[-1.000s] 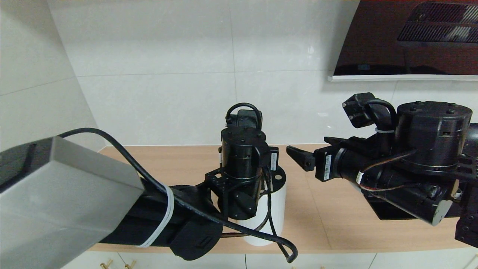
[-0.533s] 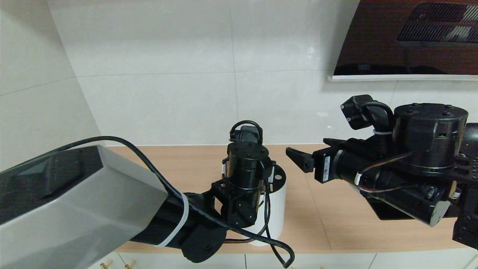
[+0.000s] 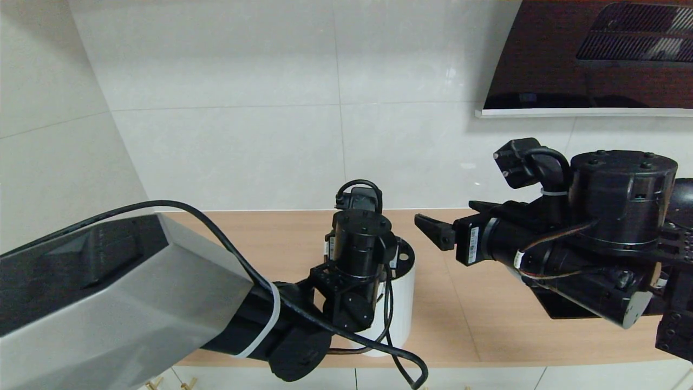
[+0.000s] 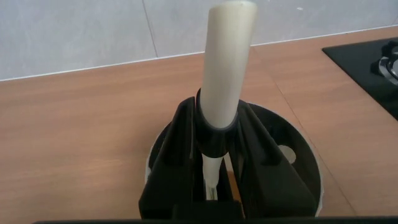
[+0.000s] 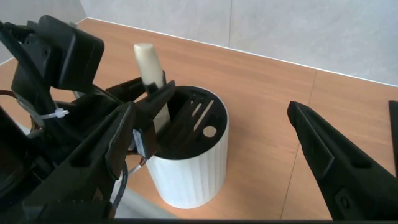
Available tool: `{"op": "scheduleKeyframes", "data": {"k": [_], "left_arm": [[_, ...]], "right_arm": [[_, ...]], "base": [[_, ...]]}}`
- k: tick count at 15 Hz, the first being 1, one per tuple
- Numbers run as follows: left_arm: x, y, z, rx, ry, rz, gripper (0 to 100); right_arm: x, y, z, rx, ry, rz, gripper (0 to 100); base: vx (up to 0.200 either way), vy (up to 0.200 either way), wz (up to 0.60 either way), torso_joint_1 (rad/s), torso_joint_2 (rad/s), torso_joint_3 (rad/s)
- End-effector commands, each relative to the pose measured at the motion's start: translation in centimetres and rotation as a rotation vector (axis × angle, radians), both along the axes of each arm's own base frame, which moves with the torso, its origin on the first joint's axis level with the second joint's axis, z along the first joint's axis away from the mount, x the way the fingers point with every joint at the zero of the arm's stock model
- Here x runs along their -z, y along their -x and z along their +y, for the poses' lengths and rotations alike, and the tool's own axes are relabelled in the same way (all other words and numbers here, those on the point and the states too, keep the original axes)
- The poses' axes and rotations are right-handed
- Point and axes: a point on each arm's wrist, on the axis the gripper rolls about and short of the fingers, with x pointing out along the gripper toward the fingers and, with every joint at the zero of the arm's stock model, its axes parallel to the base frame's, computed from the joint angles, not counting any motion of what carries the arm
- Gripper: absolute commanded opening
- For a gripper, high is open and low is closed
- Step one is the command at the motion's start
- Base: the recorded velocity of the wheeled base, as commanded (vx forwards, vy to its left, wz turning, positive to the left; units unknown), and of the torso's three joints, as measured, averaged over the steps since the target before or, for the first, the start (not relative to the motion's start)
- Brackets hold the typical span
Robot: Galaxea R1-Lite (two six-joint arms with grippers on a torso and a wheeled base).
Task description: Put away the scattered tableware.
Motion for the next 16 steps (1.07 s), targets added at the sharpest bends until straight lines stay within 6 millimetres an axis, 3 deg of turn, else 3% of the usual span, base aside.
{"op": "scheduleKeyframes", "data": {"k": [1, 7, 9, 10, 12, 15, 16], "left_arm": [[0.0, 0.0, 0.0, -0.001, 0.001, -0.001, 100], [-0.4, 0.1, 0.0, -0.001, 0.020, -0.006, 100], [-1.5, 0.7, 0.1, 0.007, 0.038, -0.022, 100], [-5.5, 3.1, 1.3, 0.045, 0.102, -0.079, 100], [-9.2, 4.8, 3.3, 0.079, 0.171, -0.139, 100], [-14.1, 8.0, 7.5, 0.155, 0.259, -0.234, 100], [-15.6, 8.7, 9.8, 0.145, 0.266, -0.282, 100]], "right_arm": [[0.0, 0.0, 0.0, -0.001, 0.001, 0.001, 100], [0.0, 0.0, 0.1, -0.002, 0.001, 0.001, 100], [0.0, 0.0, 0.0, -0.002, 0.000, -0.001, 100], [-0.4, 0.1, -0.1, -0.002, -0.014, -0.010, 100], [-0.8, 0.3, -0.3, -0.002, -0.023, -0.021, 100], [-1.9, 1.0, -1.0, 0.012, -0.047, -0.052, 100], [-2.7, 1.3, -1.7, 0.027, -0.066, -0.074, 100]], "base": [[0.000, 0.000, 0.00, 0.000, 0.00, 0.000], [0.000, 0.000, 0.00, 0.000, 0.00, 0.000], [0.000, 0.000, 0.00, 0.000, 0.00, 0.000], [0.000, 0.000, 0.00, 0.000, 0.00, 0.000], [0.000, 0.000, 0.00, 0.000, 0.00, 0.000], [0.000, 0.000, 0.00, 0.000, 0.00, 0.000], [0.000, 0.000, 0.00, 0.000, 0.00, 0.000]]}}
